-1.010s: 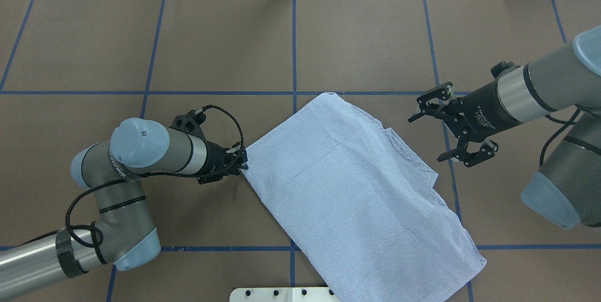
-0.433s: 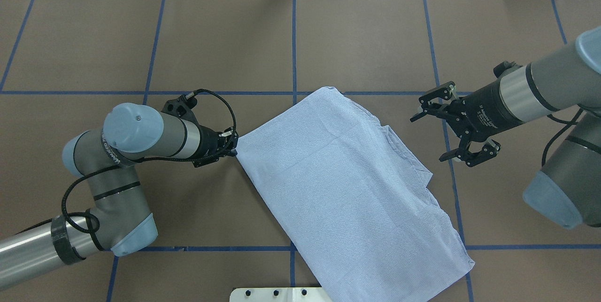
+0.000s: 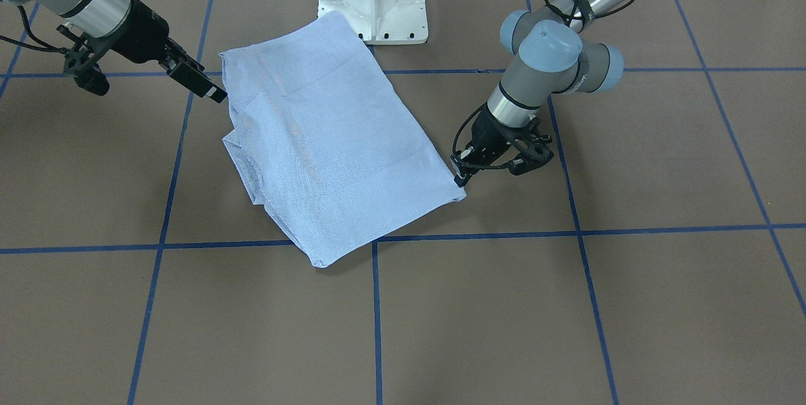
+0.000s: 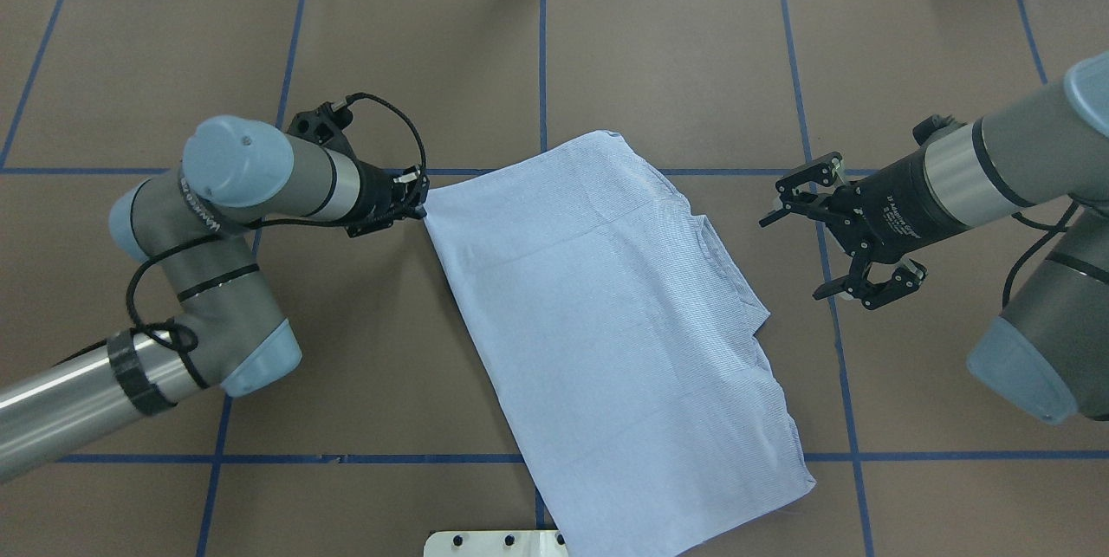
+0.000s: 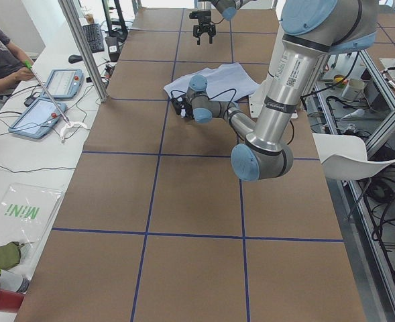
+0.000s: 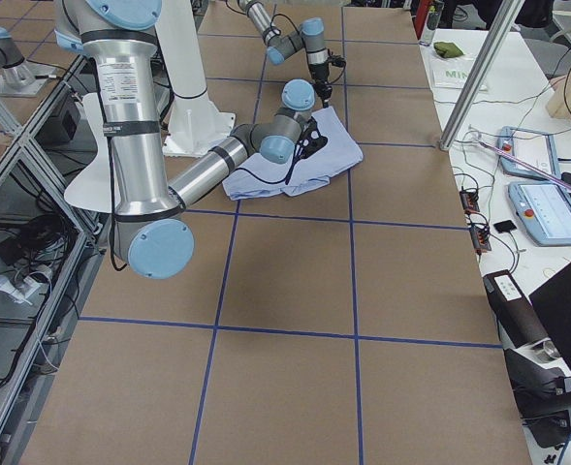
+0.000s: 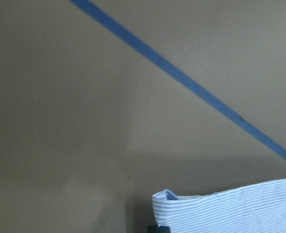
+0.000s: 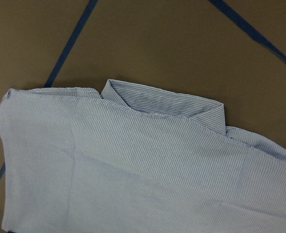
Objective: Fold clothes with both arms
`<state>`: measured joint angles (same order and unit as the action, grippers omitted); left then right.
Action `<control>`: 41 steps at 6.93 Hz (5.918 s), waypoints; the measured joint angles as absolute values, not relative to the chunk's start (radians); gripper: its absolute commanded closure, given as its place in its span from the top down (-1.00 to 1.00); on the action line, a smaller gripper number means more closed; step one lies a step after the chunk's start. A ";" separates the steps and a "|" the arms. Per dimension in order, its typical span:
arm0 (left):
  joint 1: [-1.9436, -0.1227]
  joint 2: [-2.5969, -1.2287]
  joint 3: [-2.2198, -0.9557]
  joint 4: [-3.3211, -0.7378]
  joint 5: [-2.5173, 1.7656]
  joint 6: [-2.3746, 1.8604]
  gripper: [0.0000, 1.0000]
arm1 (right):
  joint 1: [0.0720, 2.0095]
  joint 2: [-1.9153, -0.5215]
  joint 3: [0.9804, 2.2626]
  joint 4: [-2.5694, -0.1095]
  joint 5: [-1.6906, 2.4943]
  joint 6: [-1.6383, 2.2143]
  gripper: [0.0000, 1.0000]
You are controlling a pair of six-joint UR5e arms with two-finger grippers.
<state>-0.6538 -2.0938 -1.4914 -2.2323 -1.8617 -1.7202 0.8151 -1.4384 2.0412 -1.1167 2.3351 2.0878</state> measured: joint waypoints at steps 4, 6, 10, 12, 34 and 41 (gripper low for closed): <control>-0.802 -2.372 -1.031 -2.360 -1.832 -1.573 0.69 | 0.806 -1.421 2.037 -1.114 2.325 2.088 1.00; -0.816 -2.400 -0.995 -2.391 -1.822 -1.525 0.69 | 0.739 -1.375 2.022 -1.114 2.218 2.092 1.00; -0.839 -2.248 -1.217 -2.382 -1.886 -1.516 0.67 | 0.371 -1.304 2.022 -1.222 1.635 2.192 1.00; -0.844 -2.219 -1.247 -2.378 -1.889 -1.514 0.67 | 0.251 -1.235 2.003 -1.343 1.482 2.309 0.99; -0.847 -2.184 -1.283 -2.376 -1.881 -1.576 0.68 | 0.113 -1.226 1.967 -1.447 1.416 2.522 -1.00; -0.410 -1.800 -1.906 -2.243 -1.615 -2.081 0.61 | 0.101 -1.236 2.020 -1.447 1.410 2.532 -1.00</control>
<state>-0.4101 -1.8001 -1.9061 -2.2431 -1.6148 -2.0806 0.1008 -1.2361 2.0204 -1.4465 1.4100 2.5316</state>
